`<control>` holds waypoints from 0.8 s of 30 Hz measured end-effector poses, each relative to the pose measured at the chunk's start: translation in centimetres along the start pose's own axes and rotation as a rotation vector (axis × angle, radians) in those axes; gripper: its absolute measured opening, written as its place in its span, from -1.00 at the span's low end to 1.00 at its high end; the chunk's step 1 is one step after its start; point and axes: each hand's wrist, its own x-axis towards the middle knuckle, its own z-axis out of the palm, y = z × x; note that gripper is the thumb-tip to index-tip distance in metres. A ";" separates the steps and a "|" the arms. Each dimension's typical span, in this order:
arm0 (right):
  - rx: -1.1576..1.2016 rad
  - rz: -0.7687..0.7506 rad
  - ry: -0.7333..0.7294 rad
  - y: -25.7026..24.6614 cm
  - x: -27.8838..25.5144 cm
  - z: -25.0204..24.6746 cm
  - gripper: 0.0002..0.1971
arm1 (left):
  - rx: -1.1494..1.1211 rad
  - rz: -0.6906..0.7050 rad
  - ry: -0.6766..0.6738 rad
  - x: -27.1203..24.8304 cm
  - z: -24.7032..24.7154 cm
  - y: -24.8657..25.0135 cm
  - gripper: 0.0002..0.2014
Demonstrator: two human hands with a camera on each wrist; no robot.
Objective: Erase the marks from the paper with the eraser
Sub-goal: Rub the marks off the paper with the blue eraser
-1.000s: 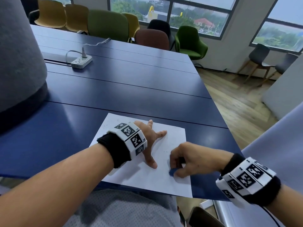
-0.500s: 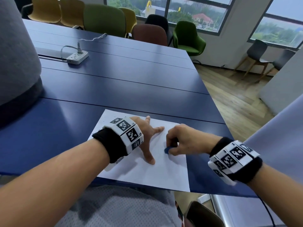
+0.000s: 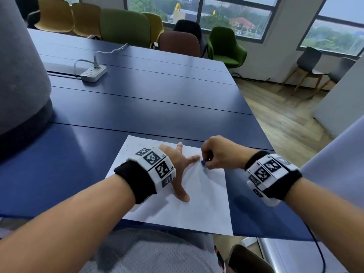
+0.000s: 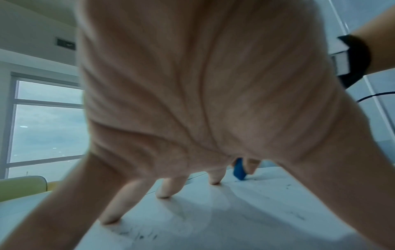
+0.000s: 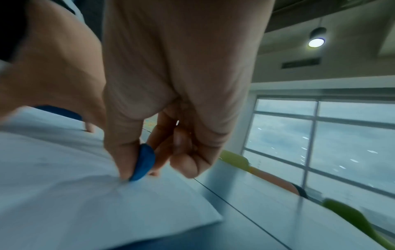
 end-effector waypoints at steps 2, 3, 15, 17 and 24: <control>-0.010 -0.057 -0.159 -1.1 -1.1 0.3 -0.88 | -0.010 0.000 -0.002 0.0 0.1 0.0 0.27; -0.009 -0.073 -0.252 -1.4 -1.4 0.2 -0.88 | -0.011 0.001 -0.001 0.0 0.0 0.0 0.28; 0.052 -0.042 -0.292 -0.1 -0.8 -0.3 -0.78 | -0.032 -0.008 -0.034 0.2 0.0 -0.1 0.29; 0.059 -0.019 -0.224 0.4 -0.4 -0.7 -0.80 | -0.024 -0.005 -0.029 0.1 -0.1 0.0 0.29; 0.118 -0.013 -0.134 1.0 -0.3 0.0 -0.82 | -0.025 -0.006 -0.042 0.1 -0.2 -0.1 0.28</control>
